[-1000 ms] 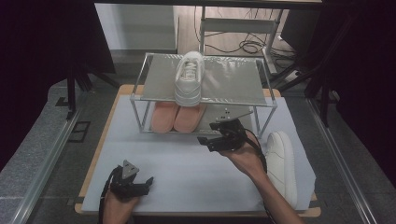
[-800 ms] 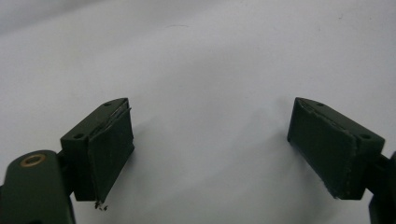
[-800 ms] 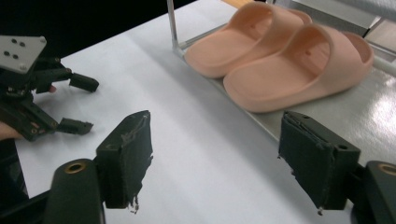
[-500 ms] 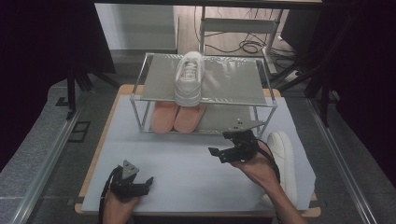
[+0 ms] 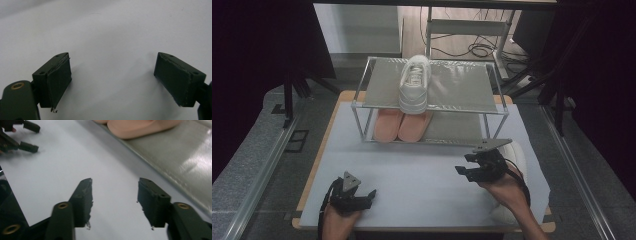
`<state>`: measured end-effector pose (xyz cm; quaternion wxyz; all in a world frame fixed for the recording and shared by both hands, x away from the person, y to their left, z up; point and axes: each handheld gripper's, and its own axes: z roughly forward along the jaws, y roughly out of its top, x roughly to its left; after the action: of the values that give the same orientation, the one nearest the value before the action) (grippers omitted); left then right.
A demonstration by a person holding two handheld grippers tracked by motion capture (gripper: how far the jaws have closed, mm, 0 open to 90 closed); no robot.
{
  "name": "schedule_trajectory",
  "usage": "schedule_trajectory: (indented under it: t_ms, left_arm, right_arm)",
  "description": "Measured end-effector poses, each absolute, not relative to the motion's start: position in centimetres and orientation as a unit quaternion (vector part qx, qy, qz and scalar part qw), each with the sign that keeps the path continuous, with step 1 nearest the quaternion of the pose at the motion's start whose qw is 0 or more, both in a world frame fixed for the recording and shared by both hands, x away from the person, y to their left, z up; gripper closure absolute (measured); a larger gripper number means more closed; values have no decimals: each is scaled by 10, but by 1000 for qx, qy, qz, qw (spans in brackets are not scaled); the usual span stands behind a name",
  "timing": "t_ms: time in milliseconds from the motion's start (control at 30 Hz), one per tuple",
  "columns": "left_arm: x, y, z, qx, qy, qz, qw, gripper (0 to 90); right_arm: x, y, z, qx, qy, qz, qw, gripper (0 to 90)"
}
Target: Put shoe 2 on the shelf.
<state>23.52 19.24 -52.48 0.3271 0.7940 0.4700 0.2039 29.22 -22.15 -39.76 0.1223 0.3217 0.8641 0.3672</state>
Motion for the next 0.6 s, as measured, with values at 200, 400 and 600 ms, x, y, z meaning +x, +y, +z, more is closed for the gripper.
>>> schedule_trajectory:
  t_ms: [200, 400, 600]
  left_arm:
    - [235, 192, -525, 794, 470, 203, 327, 141]
    - [235, 192, -525, 793, 471, 203, 328, 141]
    - [235, 193, -525, 795, 470, 202, 327, 141]
  right_arm:
    - [284, -248, -400, 341, 857, 366, 125, 646]
    - [279, -277, -401, 373, 844, 360, 138, 772]
    - [272, -304, -403, 402, 836, 339, 158, 880]
